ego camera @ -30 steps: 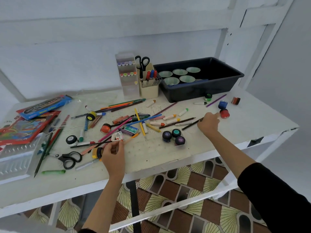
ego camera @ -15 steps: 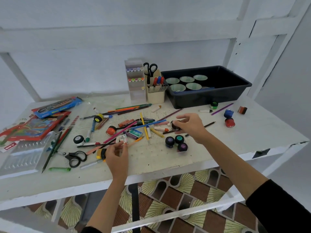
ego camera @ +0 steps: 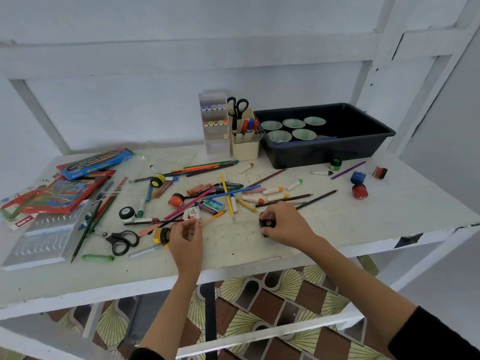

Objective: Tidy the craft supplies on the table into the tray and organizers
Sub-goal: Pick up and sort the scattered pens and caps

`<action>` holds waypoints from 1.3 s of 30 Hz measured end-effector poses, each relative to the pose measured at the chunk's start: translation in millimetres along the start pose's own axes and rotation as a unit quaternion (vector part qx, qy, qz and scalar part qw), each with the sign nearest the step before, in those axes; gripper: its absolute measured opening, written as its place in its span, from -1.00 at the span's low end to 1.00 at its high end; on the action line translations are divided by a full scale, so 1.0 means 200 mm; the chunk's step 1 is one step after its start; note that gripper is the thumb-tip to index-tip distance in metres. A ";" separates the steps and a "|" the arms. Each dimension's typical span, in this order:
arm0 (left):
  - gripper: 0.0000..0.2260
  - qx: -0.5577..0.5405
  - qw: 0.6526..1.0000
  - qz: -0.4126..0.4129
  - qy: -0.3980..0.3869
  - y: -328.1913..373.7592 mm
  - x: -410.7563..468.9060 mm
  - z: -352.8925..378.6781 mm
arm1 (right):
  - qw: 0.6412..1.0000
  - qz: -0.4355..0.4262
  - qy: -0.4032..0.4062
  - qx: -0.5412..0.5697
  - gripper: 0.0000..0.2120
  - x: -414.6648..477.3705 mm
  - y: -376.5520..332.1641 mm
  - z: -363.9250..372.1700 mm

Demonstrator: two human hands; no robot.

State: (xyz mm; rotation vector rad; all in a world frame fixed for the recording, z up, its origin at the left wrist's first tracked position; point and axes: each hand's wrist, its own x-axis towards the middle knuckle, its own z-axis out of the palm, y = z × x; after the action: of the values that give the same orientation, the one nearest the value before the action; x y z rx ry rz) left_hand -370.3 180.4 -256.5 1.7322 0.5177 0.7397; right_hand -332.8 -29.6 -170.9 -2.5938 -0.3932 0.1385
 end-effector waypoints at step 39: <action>-0.95 0.143 0.929 0.162 -0.299 0.47 -0.13 0.74 | 0.901 0.281 0.215 0.252 -0.75 0.32 0.97 -0.43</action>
State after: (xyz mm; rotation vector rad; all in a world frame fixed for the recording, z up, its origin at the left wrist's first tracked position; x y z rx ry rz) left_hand -286.8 36.1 -198.4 2.2273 -0.0924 0.3270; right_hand -209.5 -211.5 -195.7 -2.0620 0.4995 -0.1250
